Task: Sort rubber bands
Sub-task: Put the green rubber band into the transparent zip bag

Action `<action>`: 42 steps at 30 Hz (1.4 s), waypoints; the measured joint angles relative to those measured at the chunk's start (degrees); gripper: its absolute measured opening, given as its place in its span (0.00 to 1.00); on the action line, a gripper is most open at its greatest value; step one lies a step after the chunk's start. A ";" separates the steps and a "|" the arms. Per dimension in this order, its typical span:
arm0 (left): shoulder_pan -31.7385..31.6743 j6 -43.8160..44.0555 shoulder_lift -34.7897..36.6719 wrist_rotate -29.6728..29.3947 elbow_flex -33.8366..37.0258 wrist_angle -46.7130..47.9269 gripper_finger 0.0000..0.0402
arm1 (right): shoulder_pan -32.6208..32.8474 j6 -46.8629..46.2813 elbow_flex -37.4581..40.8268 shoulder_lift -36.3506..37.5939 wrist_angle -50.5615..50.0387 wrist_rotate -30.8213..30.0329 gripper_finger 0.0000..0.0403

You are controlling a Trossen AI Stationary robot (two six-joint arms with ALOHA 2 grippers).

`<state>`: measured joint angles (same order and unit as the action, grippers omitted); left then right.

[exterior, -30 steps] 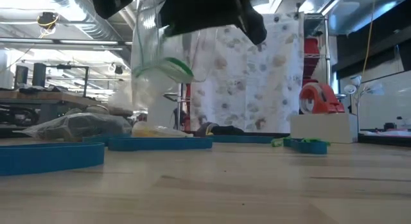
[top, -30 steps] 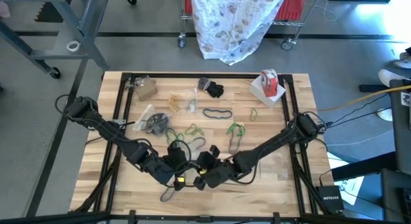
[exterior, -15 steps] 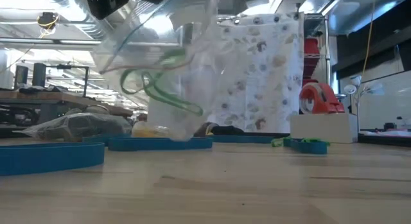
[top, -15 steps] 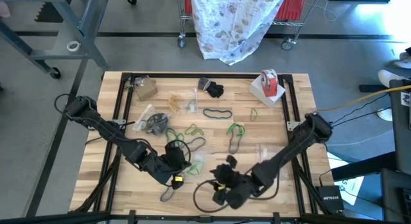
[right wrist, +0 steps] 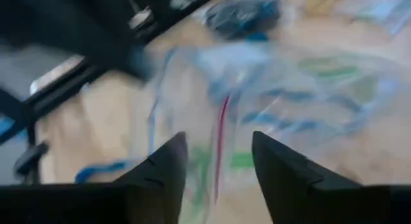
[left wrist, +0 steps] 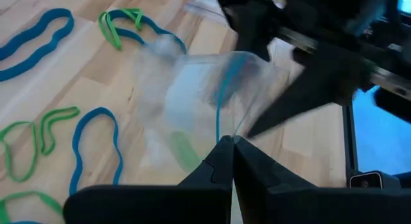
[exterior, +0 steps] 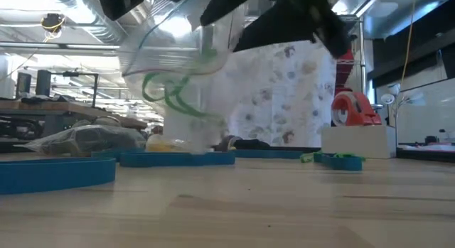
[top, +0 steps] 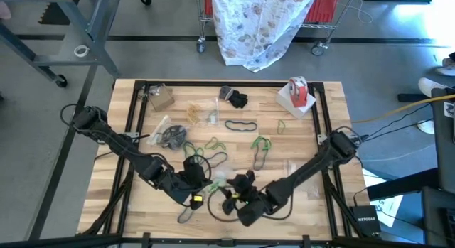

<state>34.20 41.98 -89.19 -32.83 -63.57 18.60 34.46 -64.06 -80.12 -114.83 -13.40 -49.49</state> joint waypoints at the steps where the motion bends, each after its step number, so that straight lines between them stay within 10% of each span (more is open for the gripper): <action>1: 0.00 -0.02 0.00 -0.01 -0.01 -0.01 0.00 | -0.64 -0.03 0.00 0.01 -0.11 -0.29 0.38; 7: 0.00 0.02 0.00 -0.05 -0.03 3.04 0.00 | -1.98 2.63 -0.79 0.02 -6.85 -0.04 0.04; 16: -0.26 10.42 0.00 -5.09 -0.07 21.95 0.00 | -2.64 -2.91 -4.70 0.24 -20.60 3.63 0.01; 27: 1.56 -0.08 0.07 -3.78 -4.77 20.93 0.01 | -5.78 4.71 -4.68 0.24 -13.71 5.59 0.00; 42: -0.15 9.43 3.71 -2.29 -4.03 16.19 0.36 | -5.65 4.56 -4.66 0.24 -13.64 3.64 0.01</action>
<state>34.05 51.41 -85.48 -35.12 -67.60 34.79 28.81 -59.49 -84.77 -114.59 -27.04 -45.85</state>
